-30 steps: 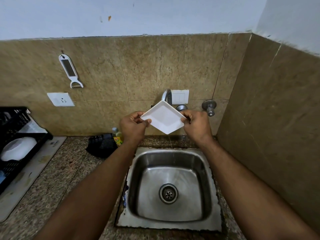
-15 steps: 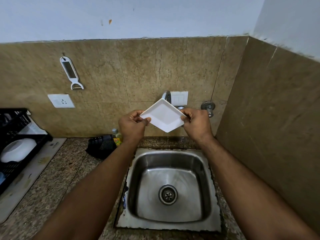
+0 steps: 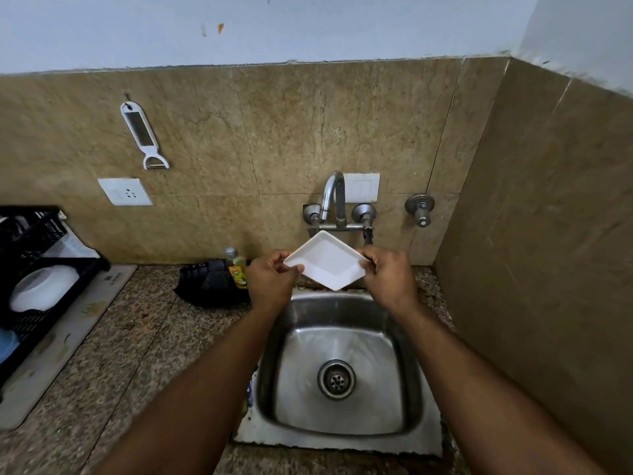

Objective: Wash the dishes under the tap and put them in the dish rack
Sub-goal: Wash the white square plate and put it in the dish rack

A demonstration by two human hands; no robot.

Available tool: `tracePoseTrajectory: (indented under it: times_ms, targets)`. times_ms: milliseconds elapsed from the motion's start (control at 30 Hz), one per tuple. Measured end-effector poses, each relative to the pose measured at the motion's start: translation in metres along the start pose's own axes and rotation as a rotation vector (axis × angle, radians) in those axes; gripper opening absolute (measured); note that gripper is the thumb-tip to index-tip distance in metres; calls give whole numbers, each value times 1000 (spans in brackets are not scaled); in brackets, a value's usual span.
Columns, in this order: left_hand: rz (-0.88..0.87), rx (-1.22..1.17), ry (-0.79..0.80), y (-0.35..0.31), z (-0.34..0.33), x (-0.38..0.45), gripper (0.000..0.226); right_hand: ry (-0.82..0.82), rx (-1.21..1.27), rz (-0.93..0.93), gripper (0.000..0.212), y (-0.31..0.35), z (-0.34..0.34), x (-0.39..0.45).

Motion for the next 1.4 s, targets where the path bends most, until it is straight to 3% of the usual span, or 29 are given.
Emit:
tracePoseTrajectory:
  times_ms: [233, 367, 567, 800, 967, 1300, 1400]
  targets:
    - [73, 28, 34, 25, 3, -11, 20, 86, 31, -110, 22, -19, -31, -8]
    - [184, 30, 17, 51, 30, -14, 16, 277, 103, -180, 14, -16, -68, -13]
    - [410, -152, -78, 84, 96, -15, 15, 392, 725, -503, 11, 14, -126, -28]
    - [517, -303, -207, 102, 212, 5, 17, 581, 771, -460, 8, 133, -195, -13]
    - [470, -202, -193, 97, 313, 32, 17, 505, 748, -437, 15, 230, -249, 14]
    - [360, 35, -383, 76, 547, 91, 17, 527, 657, 9, 14, 477, -355, 68]
    - [302, 328, -448, 61, 618, 106, 21, 432, 599, 172, 26, 554, -367, 88]
Point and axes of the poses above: each hand's wrist, its own x-axis towards the middle knuckle, its own z-axis out of the back of the hand, y = z × x, the point moved 10 cm from there along x, towards the middle knuckle, and after that the axes turned 7 degrees about -x, right-handed, at the moved point
